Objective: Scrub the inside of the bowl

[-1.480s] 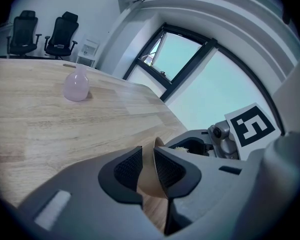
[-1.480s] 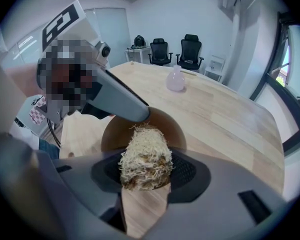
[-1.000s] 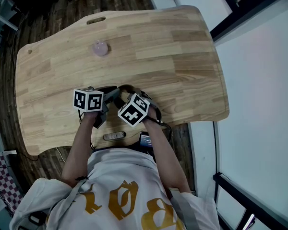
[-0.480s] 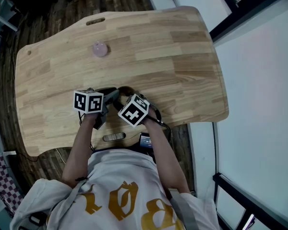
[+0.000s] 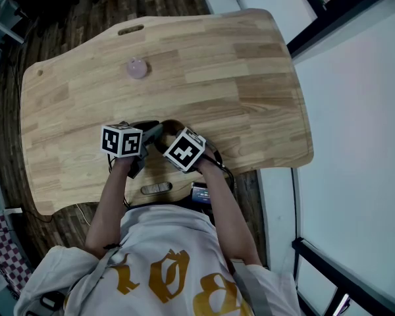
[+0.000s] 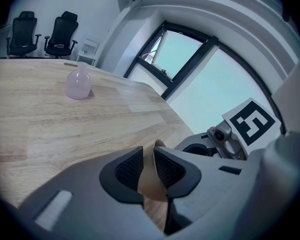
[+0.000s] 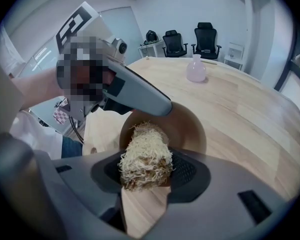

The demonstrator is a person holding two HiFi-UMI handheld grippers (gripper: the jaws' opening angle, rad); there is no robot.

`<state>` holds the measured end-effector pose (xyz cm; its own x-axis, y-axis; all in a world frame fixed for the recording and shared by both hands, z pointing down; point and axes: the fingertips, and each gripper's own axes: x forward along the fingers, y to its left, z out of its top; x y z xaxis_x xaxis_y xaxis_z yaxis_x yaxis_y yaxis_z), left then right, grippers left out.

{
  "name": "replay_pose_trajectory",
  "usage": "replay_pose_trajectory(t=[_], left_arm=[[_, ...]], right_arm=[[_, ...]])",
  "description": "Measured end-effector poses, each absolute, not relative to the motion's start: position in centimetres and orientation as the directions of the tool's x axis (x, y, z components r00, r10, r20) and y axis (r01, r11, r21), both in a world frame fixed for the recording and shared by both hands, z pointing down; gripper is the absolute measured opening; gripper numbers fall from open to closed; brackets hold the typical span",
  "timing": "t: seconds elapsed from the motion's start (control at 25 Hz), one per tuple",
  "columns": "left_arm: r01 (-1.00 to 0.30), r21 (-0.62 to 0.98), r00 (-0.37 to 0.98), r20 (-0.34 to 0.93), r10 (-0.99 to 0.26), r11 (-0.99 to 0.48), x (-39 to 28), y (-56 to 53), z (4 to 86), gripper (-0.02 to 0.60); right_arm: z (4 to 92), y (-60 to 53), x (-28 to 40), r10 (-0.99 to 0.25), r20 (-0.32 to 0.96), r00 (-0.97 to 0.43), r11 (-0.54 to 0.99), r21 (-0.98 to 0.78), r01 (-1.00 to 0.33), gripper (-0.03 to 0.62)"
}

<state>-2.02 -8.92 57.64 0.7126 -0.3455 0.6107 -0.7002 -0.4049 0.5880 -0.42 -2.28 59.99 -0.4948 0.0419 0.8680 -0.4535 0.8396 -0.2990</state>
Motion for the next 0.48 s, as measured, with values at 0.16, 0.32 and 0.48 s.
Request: replay_pose_trajectory(t=[0.16,0.32,0.48], left_arm=[[-0.7,0.585,0.713,0.61,-0.347,-0.409,-2.04,-8.93,57.56,0.061],[-0.7,0.581,0.712,0.61,-0.348,-0.415,-2.09,-8.91,57.57,0.061],[-0.698,0.574,0.713,0.61,-0.345,-0.428,-2.04,-8.85,57.37,0.061]], right_arm=[[60.01,-2.22,-0.42,0.057,0.864,-0.5,0.822,-0.325,-0.468,0.193],[60.25,-2.21,-0.17,0.063,0.873,-0.484,0.813,-0.327,-0.482,0.193],[60.45,-2.18,0.2,0.064,0.882,-0.467,0.808,-0.32,-0.495,0.193]])
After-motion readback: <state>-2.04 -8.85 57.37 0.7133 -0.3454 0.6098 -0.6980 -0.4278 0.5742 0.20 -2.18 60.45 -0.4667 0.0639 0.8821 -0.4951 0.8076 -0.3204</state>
